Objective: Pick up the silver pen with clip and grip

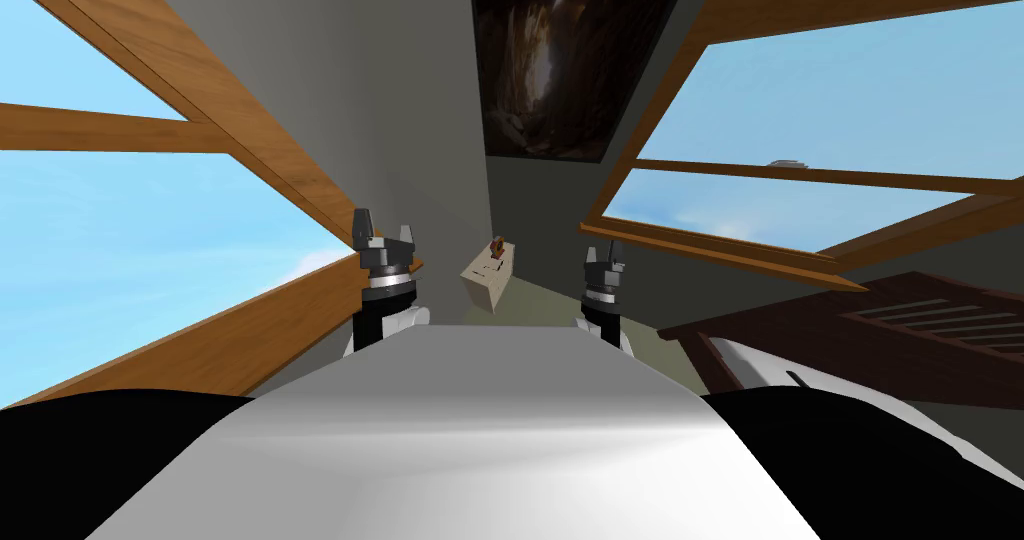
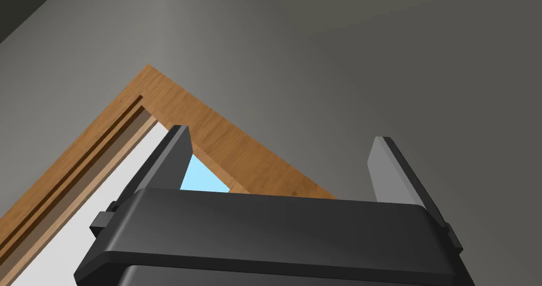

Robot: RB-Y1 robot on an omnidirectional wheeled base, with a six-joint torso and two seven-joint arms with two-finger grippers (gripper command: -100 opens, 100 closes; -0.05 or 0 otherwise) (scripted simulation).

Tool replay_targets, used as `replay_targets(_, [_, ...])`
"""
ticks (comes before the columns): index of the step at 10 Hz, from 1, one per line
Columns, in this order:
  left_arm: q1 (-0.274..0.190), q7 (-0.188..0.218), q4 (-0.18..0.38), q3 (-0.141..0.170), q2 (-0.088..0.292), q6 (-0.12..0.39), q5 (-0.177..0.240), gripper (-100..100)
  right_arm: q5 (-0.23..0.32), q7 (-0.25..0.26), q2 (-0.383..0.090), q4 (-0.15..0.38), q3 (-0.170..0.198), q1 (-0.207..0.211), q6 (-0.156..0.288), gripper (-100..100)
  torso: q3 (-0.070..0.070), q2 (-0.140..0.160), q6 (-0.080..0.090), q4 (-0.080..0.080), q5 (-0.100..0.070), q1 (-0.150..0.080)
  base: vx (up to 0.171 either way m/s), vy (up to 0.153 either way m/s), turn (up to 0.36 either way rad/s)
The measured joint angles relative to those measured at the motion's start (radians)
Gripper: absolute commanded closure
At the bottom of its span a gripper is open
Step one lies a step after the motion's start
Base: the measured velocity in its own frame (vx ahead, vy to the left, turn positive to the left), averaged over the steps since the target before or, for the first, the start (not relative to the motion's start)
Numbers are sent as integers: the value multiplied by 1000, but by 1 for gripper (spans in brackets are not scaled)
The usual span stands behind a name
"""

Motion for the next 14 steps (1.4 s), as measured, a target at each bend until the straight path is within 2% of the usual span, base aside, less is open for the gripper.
replay_targets(2, [-4,6,16,4,38,18,-5,-100,0,0,0,0,0,0,0,0,-1,-2,0,0,0,-1,35,-29,-25])
replay_targets(4, [16,18,38,0,78,34,-16,-100,0,0,0,0,0,0,0,0,-2,-3,0,-1,-1,-3,48,-51,-26])
replay_targets(6, [15,27,84,-5,110,67,-37,-100,0,0,0,0,0,0,0,0,-3,-4,0,-1,-1,-4,61,-64,-36])
replay_targets(7, [14,39,110,0,130,89,-44,-100,0,0,0,0,0,0,0,0,-2,-4,0,-1,-1,-4,65,-82,-34])
replay_targets(8, [1,57,157,18,158,109,-47,-100,0,0,0,0,0,0,0,0,-3,-5,0,-1,-1,-5,50,-65,-14])
replay_targets(11, [42,74,190,1,171,153,-79,-100,0,0,0,0,0,0,0,0,-2,-4,0,-1,-1,-4,63,-71,-38])
replay_targets(12, [40,84,226,0,179,177,-93,-100,0,0,0,0,0,0,0,0,-3,-5,0,-1,-1,-5,72,-99,-41])
replay_targets(13, [47,106,261,15,205,202,-97,-100,0,0,0,0,0,0,0,0,-3,-5,0,-1,-1,-6,87,-118,-38])
replay_targets(14, [59,120,294,12,207,225,-113,-100,0,0,0,0,0,0,0,0,-3,-5,0,-1,-2,-8,93,-127,-49])
